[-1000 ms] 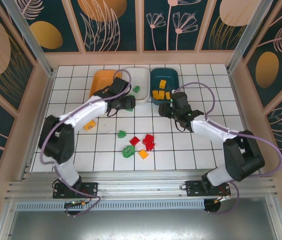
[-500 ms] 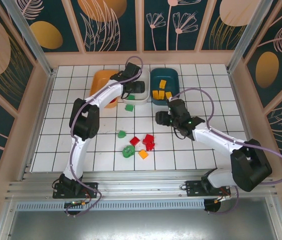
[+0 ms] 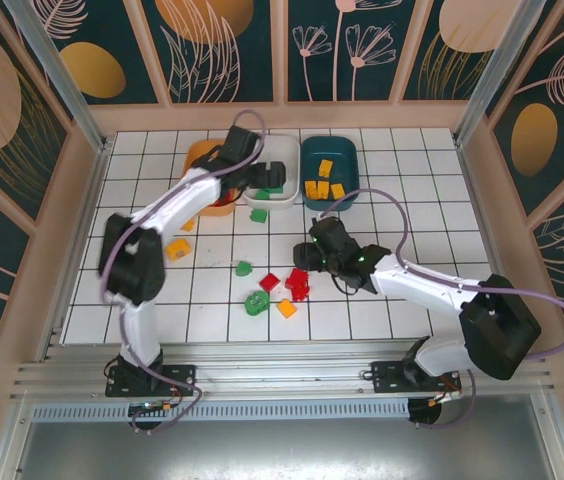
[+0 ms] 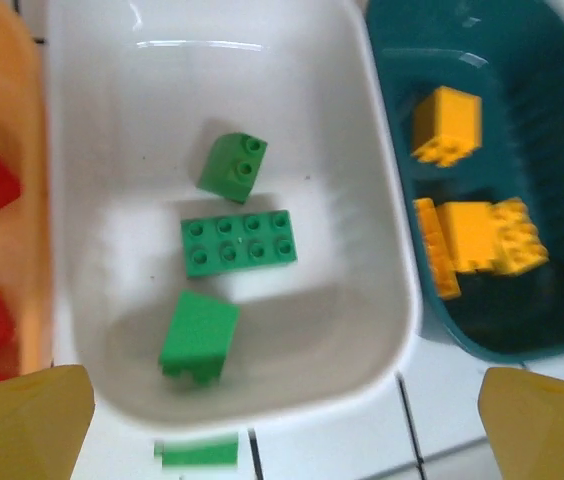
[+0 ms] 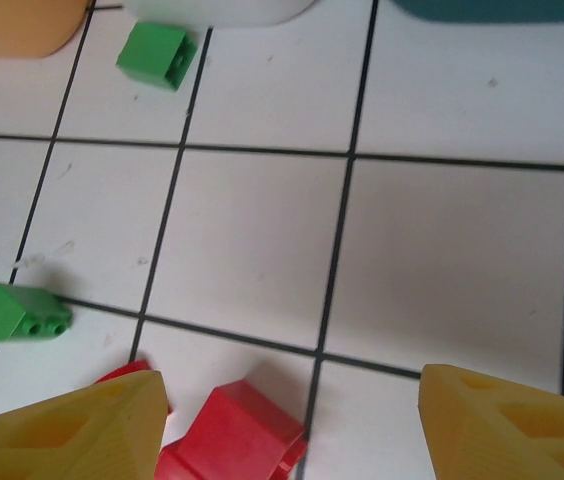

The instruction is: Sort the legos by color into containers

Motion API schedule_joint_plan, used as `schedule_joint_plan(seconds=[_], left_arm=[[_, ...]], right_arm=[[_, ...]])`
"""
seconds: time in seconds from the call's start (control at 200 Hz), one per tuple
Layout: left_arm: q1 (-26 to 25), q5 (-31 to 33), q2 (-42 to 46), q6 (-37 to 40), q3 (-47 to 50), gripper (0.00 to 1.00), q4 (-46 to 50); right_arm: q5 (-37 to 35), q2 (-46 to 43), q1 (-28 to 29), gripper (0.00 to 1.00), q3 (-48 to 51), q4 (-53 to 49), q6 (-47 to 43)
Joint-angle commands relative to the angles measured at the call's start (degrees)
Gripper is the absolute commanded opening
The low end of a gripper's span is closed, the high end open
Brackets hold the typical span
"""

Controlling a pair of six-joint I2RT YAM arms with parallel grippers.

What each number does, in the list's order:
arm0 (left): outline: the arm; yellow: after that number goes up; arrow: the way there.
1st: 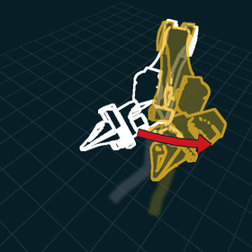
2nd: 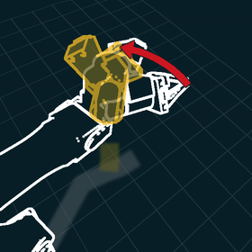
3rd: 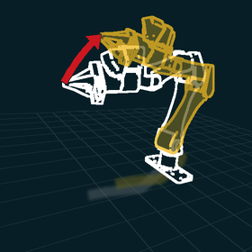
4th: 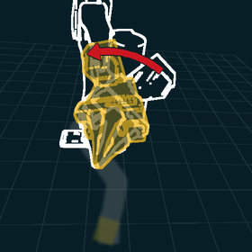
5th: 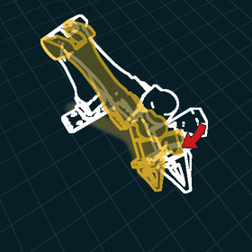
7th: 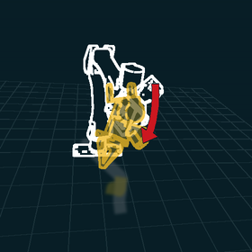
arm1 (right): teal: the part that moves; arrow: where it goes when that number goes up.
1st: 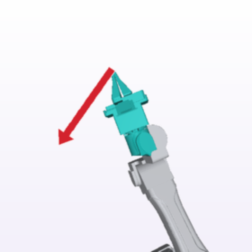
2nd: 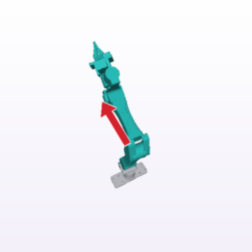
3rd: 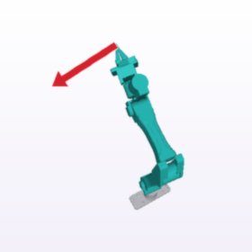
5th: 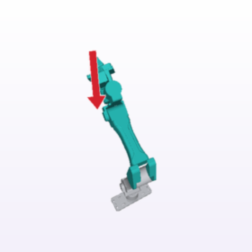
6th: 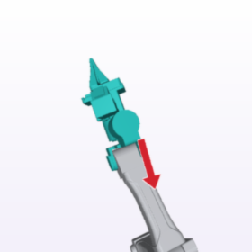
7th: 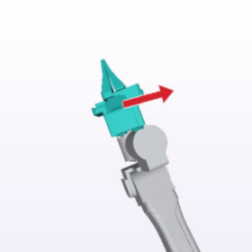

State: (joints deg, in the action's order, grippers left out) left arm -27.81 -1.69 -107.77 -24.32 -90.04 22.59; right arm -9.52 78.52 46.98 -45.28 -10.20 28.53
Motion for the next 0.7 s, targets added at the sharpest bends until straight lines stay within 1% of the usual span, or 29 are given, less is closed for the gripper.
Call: schedule_joint_plan(seconds=[0.0, 0.07, 0.14, 0.185, 0.275, 0.37, 0.435, 0.5, 0.591, 0.696], left_arm=[[-0.12, -2.46, 11.54, -2.77, 15.95, 0.97, -9.54], [-0.13, -1.02, 17.97, -4.0, 26.0, 0.97, -11.76], [-0.07, 0.7, 24.31, -5.08, 34.72, 0.97, -13.19], [0.01, 1.94, 27.87, -6.76, 40.36, 0.98, -14.18], [-0.05, 3.77, 34.73, -11.46, 50.42, 0.98, -17.09], [0.04, 5.87, 40.86, -16.05, 58.51, 0.98, -19.62], [0.06, 5.81, 43.88, -17.83, 61.99, 0.98, -21.05], [0.04, 5.76, 45.54, -18.35, 63.51, 0.99, -21.49], [0.04, 5.86, 45.68, -17.62, 62.96, 0.98, -20.69], [0.04, 5.27, 44.65, -17.0, 61.73, 0.98, -20.88]], right_arm=[[-3.09, 1.22, 1.95, 0.66, -0.61, -0.78, 1.92], [-2.43, 2.77, 4.1, 0.64, -2.58, -0.36, -1.61], [-5.04, 6.29, 6.37, 0.63, -6.74, -3.92, -4.65], [-6.26, 8.33, 6.82, 0.63, -8.78, -6.04, -5.17], [-7.67, 10.49, 6.55, 0.64, -9.93, -8.16, -1.81], [-8.5, 11.86, 6.71, 0.67, -10.71, -10.87, 4.46], [-7.53, 11.86, 7.19, 0.69, -10.03, -11.14, 7.79], [-6.18, 11.65, 7.66, 0.7, -8.78, -10.93, 11.27], [-5.03, 11.39, 8.6, 0.71, -6.83, -9.33, 15.76], [-5.52, 12.75, 9.05, 0.72, -6.63, -7.57, 19.39]])
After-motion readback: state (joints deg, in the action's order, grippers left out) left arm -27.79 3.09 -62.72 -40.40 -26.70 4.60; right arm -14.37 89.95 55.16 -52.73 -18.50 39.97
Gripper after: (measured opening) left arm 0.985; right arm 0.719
